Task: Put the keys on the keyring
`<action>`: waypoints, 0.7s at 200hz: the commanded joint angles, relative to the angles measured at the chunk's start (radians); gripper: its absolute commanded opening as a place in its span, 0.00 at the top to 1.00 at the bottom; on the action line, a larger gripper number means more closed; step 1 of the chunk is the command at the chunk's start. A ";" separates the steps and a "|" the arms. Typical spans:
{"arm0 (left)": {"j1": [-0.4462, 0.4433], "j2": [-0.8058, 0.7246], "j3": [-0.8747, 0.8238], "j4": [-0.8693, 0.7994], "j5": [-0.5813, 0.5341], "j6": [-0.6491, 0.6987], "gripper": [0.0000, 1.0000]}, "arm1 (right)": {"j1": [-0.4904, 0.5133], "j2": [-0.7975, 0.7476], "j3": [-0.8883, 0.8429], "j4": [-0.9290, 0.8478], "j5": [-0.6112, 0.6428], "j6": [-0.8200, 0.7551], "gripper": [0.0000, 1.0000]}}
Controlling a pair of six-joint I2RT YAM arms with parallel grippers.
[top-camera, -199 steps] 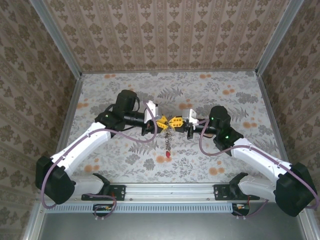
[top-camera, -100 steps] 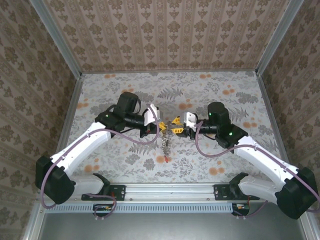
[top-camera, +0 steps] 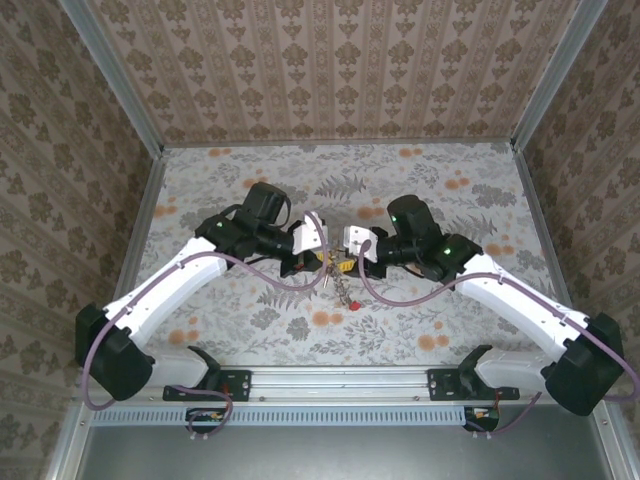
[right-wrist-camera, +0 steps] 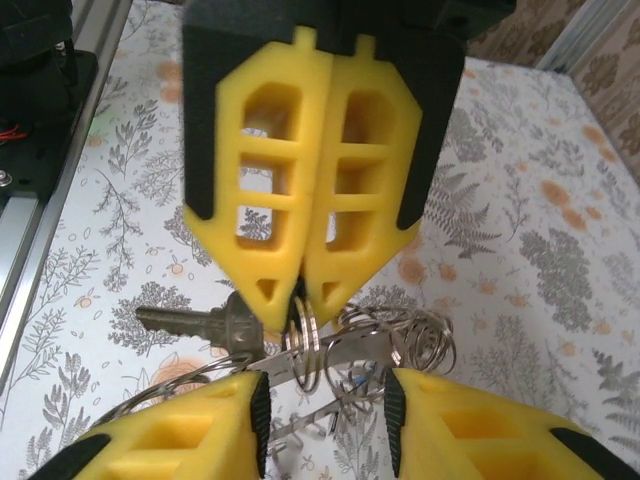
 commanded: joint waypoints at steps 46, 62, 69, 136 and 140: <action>-0.004 0.030 0.070 -0.047 0.063 0.019 1.00 | 0.018 0.031 0.043 -0.054 -0.023 0.007 0.81; -0.002 0.034 0.074 -0.046 0.076 0.020 1.00 | 0.019 0.035 0.043 -0.051 -0.042 0.012 0.81; -0.002 0.038 0.076 -0.049 0.080 0.018 1.00 | 0.019 0.037 0.043 -0.050 -0.046 0.015 0.81; 0.030 0.007 0.021 0.052 0.114 -0.030 0.77 | -0.018 -0.008 -0.053 0.222 -0.155 0.220 1.00; 0.032 0.004 0.013 0.062 0.121 -0.035 0.77 | -0.023 -0.014 -0.067 0.253 -0.166 0.244 1.00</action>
